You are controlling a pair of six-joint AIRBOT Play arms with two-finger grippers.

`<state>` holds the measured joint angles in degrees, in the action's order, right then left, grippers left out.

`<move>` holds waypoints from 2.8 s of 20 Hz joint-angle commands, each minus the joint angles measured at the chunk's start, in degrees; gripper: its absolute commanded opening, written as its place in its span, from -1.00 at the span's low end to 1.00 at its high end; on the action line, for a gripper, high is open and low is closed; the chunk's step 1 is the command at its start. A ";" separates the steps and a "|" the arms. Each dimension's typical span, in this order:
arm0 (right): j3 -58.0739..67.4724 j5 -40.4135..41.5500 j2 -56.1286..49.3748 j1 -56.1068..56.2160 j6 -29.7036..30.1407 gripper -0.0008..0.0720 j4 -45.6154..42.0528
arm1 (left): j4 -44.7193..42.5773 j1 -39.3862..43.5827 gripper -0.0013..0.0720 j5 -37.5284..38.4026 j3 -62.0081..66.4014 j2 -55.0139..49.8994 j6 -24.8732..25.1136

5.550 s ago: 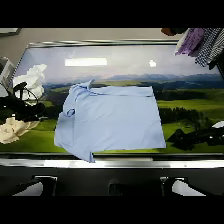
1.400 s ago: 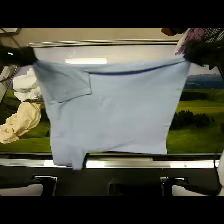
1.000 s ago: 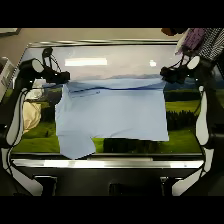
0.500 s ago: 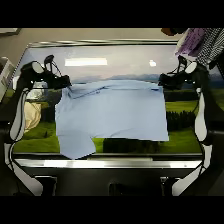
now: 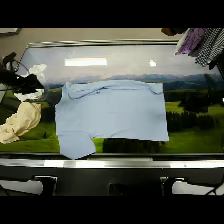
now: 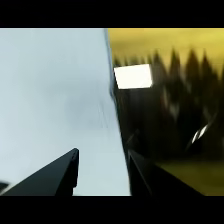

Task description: Fold the clothes and pants, and hang the long-sleeved shirts on hangers.

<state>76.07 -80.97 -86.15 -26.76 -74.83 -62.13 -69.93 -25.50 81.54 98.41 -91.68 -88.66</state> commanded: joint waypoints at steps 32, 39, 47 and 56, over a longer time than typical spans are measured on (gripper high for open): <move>-38.91 13.57 8.79 -5.77 13.11 -0.86 12.61 | 2.62 -10.78 0.27 -10.43 -40.63 20.37 2.82; -38.91 11.10 10.64 -5.77 12.44 -0.86 13.05 | 21.77 -16.48 0.27 -18.18 -60.72 21.55 20.09; -38.91 7.48 11.13 -5.77 12.48 -0.86 13.92 | 21.97 -11.58 0.27 -20.06 -62.34 17.25 22.27; -38.91 6.71 16.83 -5.77 12.46 -0.87 14.21 | 21.99 -6.12 -0.69 -25.57 -62.31 14.93 21.20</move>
<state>37.12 -73.65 -71.20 -32.51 -62.41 -48.23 -47.90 -33.15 57.17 36.10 -76.27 -66.96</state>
